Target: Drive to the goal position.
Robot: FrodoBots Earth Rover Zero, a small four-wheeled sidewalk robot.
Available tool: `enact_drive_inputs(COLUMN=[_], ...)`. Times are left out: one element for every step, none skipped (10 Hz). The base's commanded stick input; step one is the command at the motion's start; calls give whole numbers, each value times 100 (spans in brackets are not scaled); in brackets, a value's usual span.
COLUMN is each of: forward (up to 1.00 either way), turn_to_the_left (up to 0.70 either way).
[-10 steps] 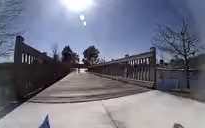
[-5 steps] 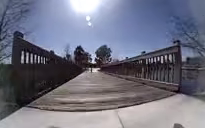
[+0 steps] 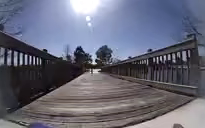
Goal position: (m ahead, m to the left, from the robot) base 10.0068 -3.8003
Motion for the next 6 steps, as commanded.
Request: enact_drive_inputs(forward=[85,85,85,85,85,85], turn_to_the_left=[0,0,0,0,0,0])
